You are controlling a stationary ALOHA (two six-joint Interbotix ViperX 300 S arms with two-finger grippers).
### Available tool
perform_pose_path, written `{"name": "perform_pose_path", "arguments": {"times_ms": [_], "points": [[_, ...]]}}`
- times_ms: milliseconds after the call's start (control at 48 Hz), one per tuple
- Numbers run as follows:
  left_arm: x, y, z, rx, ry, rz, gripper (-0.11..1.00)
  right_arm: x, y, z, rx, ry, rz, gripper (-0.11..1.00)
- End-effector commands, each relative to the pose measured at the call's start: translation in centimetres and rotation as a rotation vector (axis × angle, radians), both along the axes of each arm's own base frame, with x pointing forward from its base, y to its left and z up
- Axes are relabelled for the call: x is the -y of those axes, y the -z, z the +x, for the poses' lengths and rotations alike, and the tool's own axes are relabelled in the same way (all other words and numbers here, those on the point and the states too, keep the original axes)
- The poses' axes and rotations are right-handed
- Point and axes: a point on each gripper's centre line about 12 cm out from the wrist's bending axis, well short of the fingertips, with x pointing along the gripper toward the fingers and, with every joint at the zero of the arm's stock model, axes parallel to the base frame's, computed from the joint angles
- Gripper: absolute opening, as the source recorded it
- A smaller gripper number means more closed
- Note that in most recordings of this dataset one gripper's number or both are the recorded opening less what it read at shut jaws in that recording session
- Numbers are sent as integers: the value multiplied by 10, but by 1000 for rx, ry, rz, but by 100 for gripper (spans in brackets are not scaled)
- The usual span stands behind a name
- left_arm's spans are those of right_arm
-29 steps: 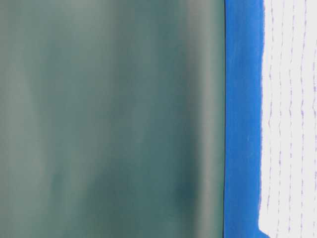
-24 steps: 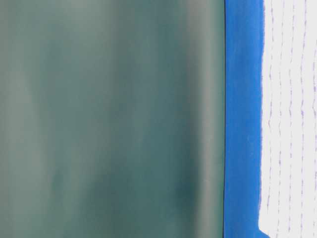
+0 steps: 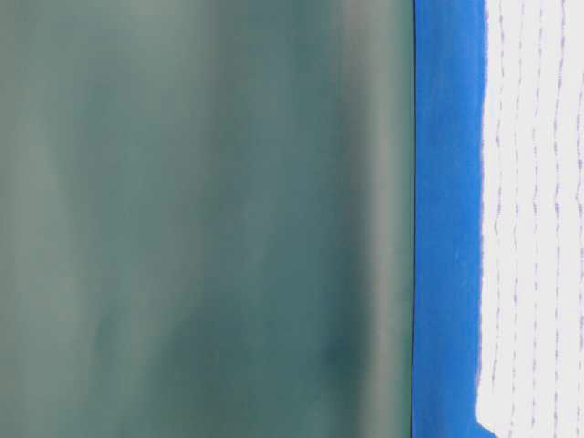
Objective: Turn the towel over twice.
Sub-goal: 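Move both grippers to the far corners of the striped towel, then pinch the far towel corners with left and right grippers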
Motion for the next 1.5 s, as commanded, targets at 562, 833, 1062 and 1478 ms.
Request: {"name": "perform_pose_path", "arguments": {"times_ms": [562,833,1062,1478], "points": [[-55,104,44,-253,-144,-73,84,64,115,25,-396,192,172,62],[-68,144,51,-350,-175,-112,84,69,145,29,-483,194,206,62],[-76,164,50,-408,-201,-143,81,72,160,30,-531,202,232,61],[-74,175,42,-521,-206,-192,3,72,166,30,-557,197,237,3]]}}
